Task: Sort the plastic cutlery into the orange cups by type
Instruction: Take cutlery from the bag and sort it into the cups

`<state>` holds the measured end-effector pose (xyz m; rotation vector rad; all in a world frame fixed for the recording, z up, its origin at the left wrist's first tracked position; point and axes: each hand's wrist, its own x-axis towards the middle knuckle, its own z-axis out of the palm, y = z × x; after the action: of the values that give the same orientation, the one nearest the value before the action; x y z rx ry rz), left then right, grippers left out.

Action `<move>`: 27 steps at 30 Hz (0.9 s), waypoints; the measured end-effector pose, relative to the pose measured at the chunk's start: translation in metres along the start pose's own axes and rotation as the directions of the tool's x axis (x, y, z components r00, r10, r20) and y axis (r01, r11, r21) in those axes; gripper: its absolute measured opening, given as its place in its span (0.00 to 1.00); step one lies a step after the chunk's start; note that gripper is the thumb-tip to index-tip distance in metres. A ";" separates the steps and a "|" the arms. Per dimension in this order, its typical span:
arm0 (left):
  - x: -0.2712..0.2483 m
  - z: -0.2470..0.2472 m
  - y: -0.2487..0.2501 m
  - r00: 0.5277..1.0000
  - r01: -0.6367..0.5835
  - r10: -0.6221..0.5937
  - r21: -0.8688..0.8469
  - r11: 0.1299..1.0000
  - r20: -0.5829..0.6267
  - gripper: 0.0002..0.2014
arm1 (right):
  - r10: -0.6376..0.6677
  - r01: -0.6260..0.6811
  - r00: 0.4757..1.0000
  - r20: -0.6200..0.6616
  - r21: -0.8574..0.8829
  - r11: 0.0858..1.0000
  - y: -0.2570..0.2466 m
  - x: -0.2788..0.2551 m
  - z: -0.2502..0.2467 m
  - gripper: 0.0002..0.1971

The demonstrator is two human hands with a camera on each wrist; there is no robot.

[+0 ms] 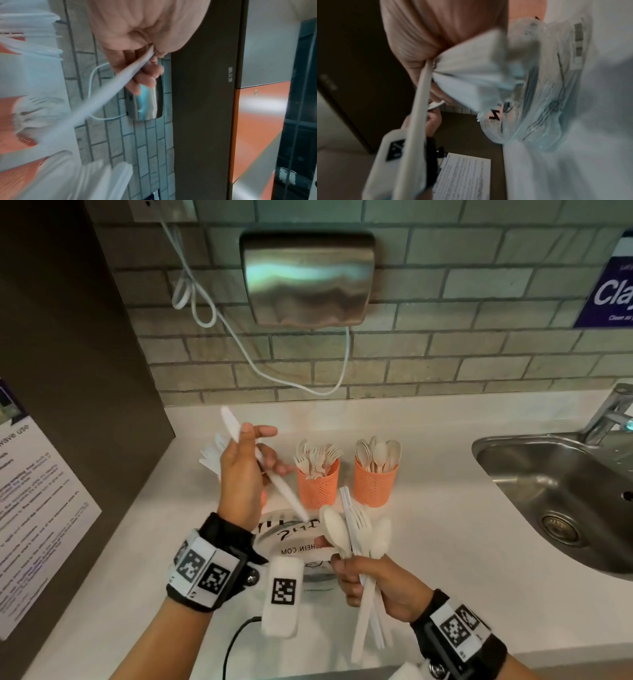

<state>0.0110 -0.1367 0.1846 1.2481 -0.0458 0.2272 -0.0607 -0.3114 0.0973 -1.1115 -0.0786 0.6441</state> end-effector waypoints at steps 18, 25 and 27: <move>-0.040 0.018 -0.045 0.980 -0.176 0.065 0.663 0.728 0.189 0.17 | -0.452 0.243 0.845 -0.285 -0.549 0.800 0.007 0.016 0.016 0.17; -0.035 0.019 -0.057 0.982 -0.169 0.081 0.618 0.767 0.168 0.09 | -0.342 0.219 0.903 -0.260 -0.405 0.888 0.007 0.013 0.016 0.21; -0.035 0.019 -0.061 0.974 -0.177 0.037 0.651 0.738 0.224 0.09 | -0.312 0.204 0.917 -0.250 -0.377 0.903 0.007 0.011 0.015 0.21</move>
<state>-0.0094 -0.1776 0.1276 1.9989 -0.2264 0.2271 -0.0604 -0.2917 0.0956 -1.4994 -0.0743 0.2113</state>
